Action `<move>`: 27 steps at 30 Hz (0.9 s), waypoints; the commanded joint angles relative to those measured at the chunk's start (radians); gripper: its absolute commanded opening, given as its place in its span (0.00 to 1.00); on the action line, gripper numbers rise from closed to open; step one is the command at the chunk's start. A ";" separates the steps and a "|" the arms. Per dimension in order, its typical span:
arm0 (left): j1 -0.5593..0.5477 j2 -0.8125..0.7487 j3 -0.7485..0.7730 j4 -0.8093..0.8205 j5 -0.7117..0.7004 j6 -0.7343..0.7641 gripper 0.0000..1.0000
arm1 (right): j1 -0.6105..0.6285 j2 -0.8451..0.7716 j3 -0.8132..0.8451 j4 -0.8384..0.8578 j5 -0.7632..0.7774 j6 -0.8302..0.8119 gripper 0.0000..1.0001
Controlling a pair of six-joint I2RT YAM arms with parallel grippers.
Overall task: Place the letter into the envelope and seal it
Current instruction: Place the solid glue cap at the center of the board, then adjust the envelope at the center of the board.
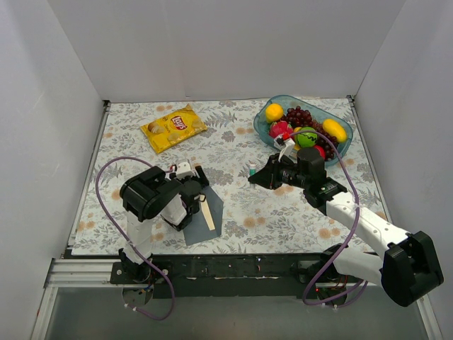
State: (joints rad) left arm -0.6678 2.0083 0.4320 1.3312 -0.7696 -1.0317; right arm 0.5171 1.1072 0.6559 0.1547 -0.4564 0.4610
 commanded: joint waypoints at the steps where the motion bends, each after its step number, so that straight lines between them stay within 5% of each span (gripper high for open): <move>1: 0.002 -0.026 -0.013 -0.162 -0.008 -0.013 0.70 | 0.001 -0.007 0.004 0.025 -0.015 -0.015 0.01; 14: 0.056 -0.402 0.174 -0.735 0.119 -0.152 0.93 | 0.000 -0.030 -0.024 0.042 0.004 -0.001 0.01; 27: 0.074 -0.706 0.130 -1.029 0.197 -0.205 0.96 | 0.000 -0.012 -0.030 0.063 0.002 -0.002 0.01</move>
State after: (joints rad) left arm -0.5983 1.4040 0.6075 0.4557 -0.6086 -1.1912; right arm 0.5171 1.0996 0.6353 0.1589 -0.4515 0.4641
